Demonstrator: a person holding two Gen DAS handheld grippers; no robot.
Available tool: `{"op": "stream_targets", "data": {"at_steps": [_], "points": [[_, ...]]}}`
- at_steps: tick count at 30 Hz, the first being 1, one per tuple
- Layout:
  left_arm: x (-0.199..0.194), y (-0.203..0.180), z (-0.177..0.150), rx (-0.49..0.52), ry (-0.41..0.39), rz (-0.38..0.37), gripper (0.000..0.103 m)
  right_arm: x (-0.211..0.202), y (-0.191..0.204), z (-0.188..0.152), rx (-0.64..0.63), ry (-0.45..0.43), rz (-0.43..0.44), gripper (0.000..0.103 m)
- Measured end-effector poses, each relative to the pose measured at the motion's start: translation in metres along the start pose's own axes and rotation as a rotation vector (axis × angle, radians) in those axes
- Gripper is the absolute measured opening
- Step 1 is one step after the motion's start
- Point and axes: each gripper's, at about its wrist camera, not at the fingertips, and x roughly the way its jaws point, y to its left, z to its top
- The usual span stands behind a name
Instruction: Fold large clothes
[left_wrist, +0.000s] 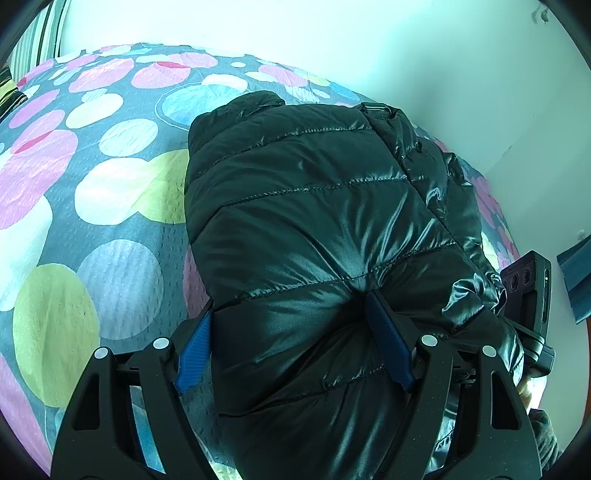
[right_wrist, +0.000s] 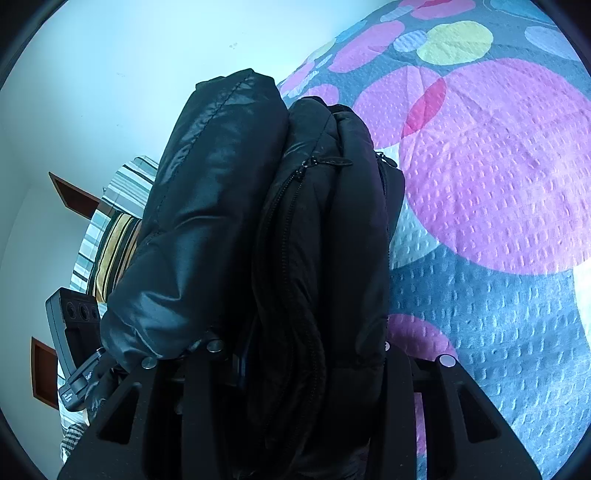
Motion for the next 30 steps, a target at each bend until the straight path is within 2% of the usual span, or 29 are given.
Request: {"op": "stream_targets", "data": {"at_steps": [13, 21, 26, 30], "points": [[-0.002, 0.003, 0.002, -0.019, 0.002, 0.004, 0.08, -0.005, -0.006, 0.001, 0.019, -0.013, -0.008, 0.043], [-0.011, -0.002, 0.001, 0.008, -0.03, 0.076, 0.084, -0.021, -0.008, -0.002, 0.003, -0.045, -0.074, 0.058], [-0.017, -0.004, 0.0, -0.003, -0.045, 0.098, 0.085, -0.031, -0.008, -0.006, 0.014, -0.059, -0.092, 0.061], [-0.021, -0.006, -0.003, -0.006, -0.073, 0.135, 0.09, -0.043, -0.008, -0.009, 0.024, -0.076, -0.116, 0.063]]}}
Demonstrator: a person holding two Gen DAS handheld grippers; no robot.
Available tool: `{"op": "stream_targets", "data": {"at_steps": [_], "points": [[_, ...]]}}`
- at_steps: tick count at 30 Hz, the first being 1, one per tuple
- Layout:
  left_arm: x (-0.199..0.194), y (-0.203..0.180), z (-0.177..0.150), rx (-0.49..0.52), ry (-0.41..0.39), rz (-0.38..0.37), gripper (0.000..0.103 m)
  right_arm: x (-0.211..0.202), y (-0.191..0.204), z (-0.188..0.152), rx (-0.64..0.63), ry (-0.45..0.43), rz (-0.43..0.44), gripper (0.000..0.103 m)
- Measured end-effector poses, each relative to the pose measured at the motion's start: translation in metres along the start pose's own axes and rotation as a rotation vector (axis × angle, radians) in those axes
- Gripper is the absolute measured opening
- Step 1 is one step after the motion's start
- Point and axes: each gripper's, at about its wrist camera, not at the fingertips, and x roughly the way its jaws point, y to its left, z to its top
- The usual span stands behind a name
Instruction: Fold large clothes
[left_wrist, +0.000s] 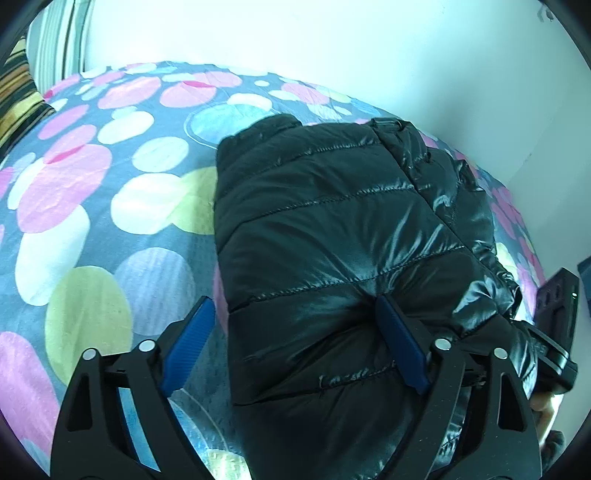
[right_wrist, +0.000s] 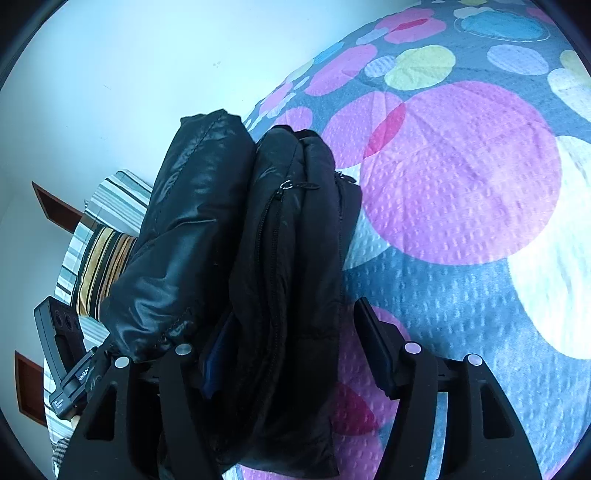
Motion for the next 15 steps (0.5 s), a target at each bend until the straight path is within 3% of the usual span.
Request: {"op": "stream_targets", "data": {"at_steps": [9, 15], "points": [[-0.014, -0.005, -0.006, 0.003, -0.035, 0.051, 0.09, -0.031, 0.005, -0.006, 0.0, -0.05, -0.101, 0.064], [-0.031, -0.008, -0.016, 0.008, -0.069, 0.095, 0.09, -0.059, 0.007, -0.017, -0.014, -0.099, -0.256, 0.069]]}}
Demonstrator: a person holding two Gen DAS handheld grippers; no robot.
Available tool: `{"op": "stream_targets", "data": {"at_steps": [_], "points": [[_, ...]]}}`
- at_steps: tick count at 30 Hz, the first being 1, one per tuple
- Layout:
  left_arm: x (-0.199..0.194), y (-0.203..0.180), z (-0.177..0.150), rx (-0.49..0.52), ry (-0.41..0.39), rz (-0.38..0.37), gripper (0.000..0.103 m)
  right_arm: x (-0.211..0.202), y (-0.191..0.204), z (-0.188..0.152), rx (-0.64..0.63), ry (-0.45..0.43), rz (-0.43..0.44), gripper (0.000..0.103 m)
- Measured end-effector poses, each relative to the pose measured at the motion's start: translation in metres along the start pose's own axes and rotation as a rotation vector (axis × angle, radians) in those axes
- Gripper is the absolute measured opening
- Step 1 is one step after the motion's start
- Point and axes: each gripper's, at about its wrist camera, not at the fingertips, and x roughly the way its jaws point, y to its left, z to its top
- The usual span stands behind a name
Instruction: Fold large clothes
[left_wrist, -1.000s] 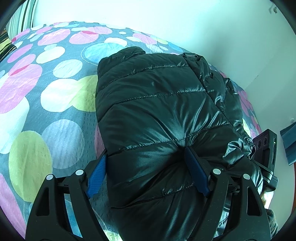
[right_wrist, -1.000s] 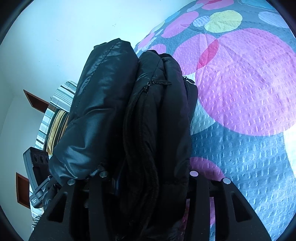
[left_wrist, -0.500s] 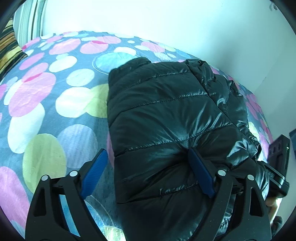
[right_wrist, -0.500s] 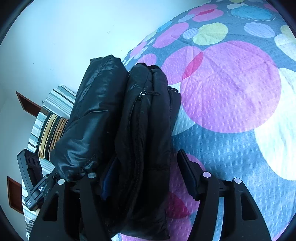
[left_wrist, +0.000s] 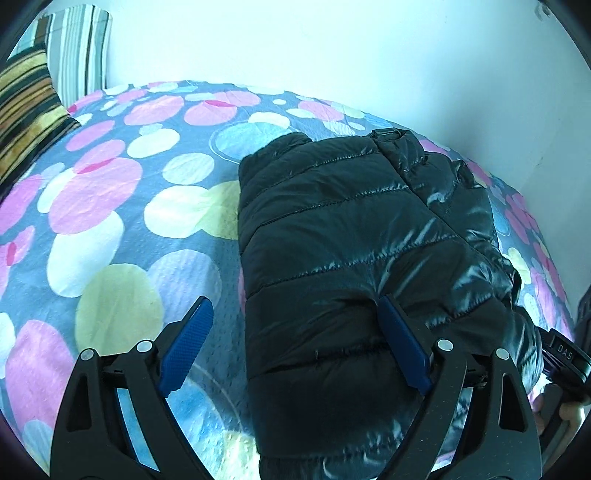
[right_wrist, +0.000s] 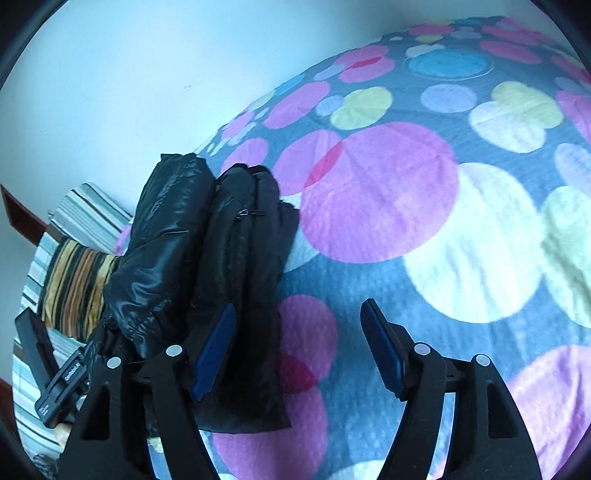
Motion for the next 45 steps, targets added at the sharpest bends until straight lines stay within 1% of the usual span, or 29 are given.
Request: {"op": "stream_targets", "data": {"at_steps": [1, 3, 7, 10, 12, 13, 16, 19, 26, 31, 37, 41, 45], "points": [[-0.002, 0.0, -0.001, 0.001, -0.005, 0.008, 0.09, -0.005, 0.001, -0.002, -0.011, -0.008, -0.027, 0.069], [-0.012, -0.002, -0.005, 0.008, -0.021, 0.024, 0.09, -0.012, 0.002, -0.003, -0.032, -0.025, -0.053, 0.069], [-0.035, -0.007, -0.017, 0.038, -0.057, 0.077, 0.09, -0.032, 0.013, -0.014, -0.099, -0.064, -0.124, 0.069], [-0.055, -0.011, -0.028, 0.061, -0.085, 0.114, 0.091, -0.047, 0.024, -0.024, -0.146, -0.088, -0.149, 0.07], [-0.066, -0.015, -0.034, 0.072, -0.101, 0.129, 0.091, -0.056, 0.033, -0.029, -0.183, -0.109, -0.165, 0.075], [-0.072, -0.017, -0.037, 0.076, -0.11, 0.135, 0.091, -0.061, 0.039, -0.032, -0.206, -0.121, -0.171, 0.076], [-0.094, -0.021, -0.046, 0.076, -0.145, 0.156, 0.092, -0.075, 0.056, -0.04, -0.263, -0.152, -0.186, 0.077], [-0.111, -0.024, -0.05, 0.071, -0.174, 0.172, 0.093, -0.095, 0.072, -0.048, -0.319, -0.205, -0.203, 0.079], [-0.15, -0.032, -0.056, 0.069, -0.231, 0.212, 0.096, -0.135, 0.098, -0.062, -0.392, -0.329, -0.237, 0.083], [-0.168, -0.036, -0.061, 0.058, -0.261, 0.222, 0.097, -0.154, 0.11, -0.071, -0.437, -0.39, -0.263, 0.084], [-0.182, -0.042, -0.068, 0.049, -0.288, 0.228, 0.098, -0.16, 0.117, -0.08, -0.459, -0.407, -0.263, 0.085], [-0.189, -0.045, -0.071, 0.05, -0.304, 0.228, 0.101, -0.163, 0.121, -0.085, -0.472, -0.416, -0.26, 0.085], [-0.195, -0.049, -0.074, 0.052, -0.315, 0.225, 0.101, -0.165, 0.123, -0.087, -0.478, -0.422, -0.256, 0.085]]}}
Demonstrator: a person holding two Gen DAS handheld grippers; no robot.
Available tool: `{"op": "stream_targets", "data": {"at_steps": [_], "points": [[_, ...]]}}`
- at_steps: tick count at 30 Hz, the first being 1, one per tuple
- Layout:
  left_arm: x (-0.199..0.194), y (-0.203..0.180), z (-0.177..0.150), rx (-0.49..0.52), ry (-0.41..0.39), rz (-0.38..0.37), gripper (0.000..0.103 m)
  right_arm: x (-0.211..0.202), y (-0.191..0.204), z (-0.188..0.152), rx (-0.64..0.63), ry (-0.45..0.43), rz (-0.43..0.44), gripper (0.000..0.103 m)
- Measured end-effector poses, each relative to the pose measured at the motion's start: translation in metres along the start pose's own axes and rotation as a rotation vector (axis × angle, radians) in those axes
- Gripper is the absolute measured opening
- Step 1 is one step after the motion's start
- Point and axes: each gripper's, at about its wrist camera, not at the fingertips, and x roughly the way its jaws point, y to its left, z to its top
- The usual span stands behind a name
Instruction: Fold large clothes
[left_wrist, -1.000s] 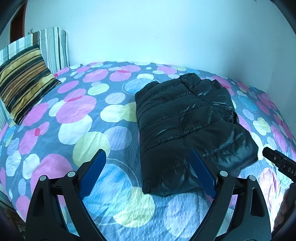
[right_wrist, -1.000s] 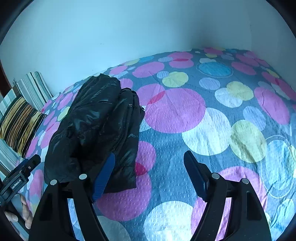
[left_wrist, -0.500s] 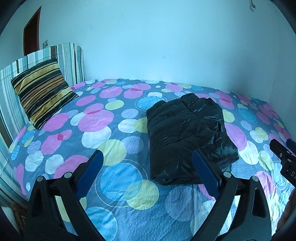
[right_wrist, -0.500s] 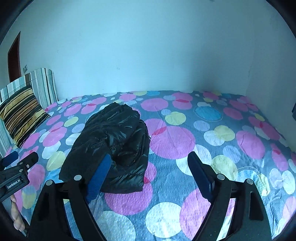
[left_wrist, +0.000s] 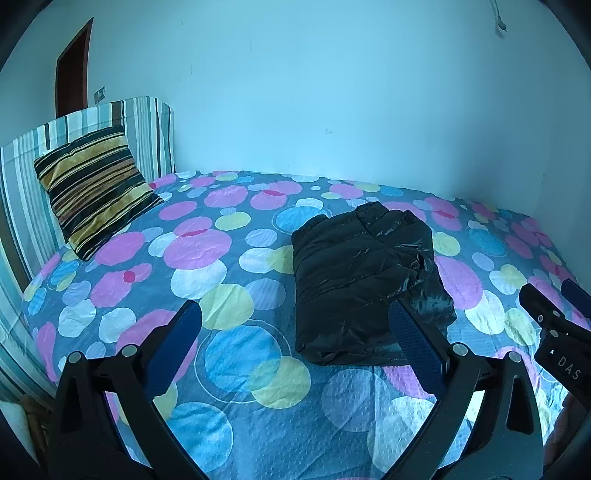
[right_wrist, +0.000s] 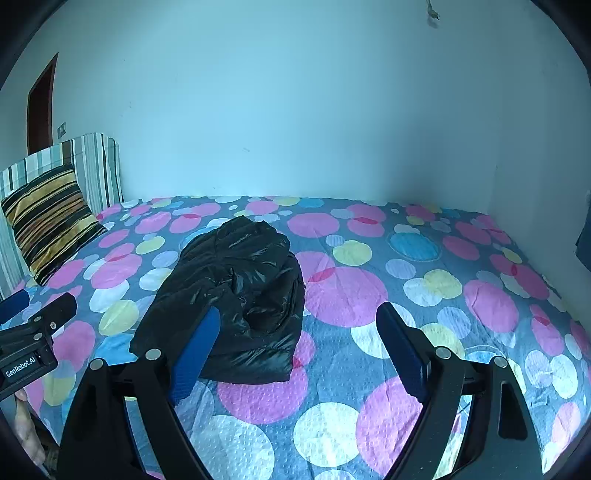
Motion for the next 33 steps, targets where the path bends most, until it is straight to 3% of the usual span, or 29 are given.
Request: {"op": "stream_targets", "data": {"at_steps": [33], "points": [[-0.017, -0.006, -0.001, 0.006, -0.034, 0.021, 0.101, -0.01, 0.002, 0.0, -0.004, -0.014, -0.002, 0.085]]}}
